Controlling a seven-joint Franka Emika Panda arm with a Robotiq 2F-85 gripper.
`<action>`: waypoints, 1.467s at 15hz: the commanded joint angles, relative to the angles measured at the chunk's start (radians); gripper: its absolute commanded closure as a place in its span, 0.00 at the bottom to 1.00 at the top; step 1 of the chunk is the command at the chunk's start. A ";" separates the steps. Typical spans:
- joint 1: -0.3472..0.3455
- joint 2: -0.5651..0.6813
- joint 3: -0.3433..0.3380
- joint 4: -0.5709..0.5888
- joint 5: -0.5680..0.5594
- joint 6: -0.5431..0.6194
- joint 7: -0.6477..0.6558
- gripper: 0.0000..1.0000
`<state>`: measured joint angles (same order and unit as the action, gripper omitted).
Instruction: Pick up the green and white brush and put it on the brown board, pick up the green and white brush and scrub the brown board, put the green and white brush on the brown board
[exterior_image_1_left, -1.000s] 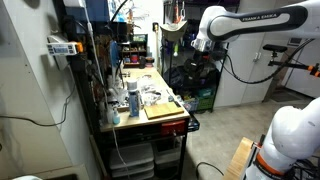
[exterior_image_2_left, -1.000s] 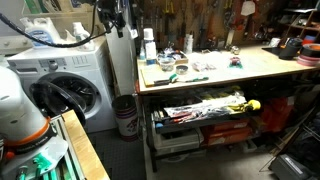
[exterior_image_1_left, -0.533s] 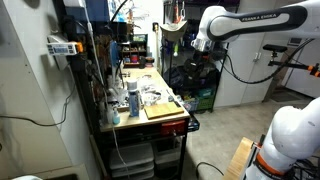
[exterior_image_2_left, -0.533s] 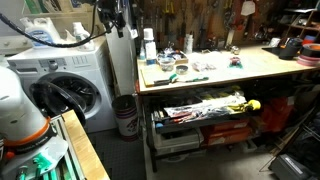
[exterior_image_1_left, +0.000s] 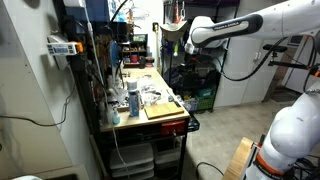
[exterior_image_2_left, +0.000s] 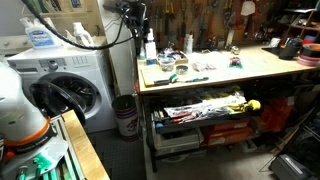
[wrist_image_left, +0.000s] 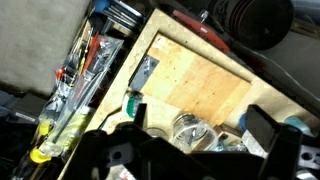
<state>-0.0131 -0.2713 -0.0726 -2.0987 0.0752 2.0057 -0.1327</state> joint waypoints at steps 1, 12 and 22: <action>-0.022 0.155 -0.021 0.115 0.023 0.046 -0.005 0.00; -0.098 0.267 -0.060 0.188 0.074 0.050 -0.006 0.00; -0.105 0.351 -0.065 0.245 0.084 0.085 0.037 0.00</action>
<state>-0.1054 0.0093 -0.1376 -1.9041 0.1512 2.0597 -0.1322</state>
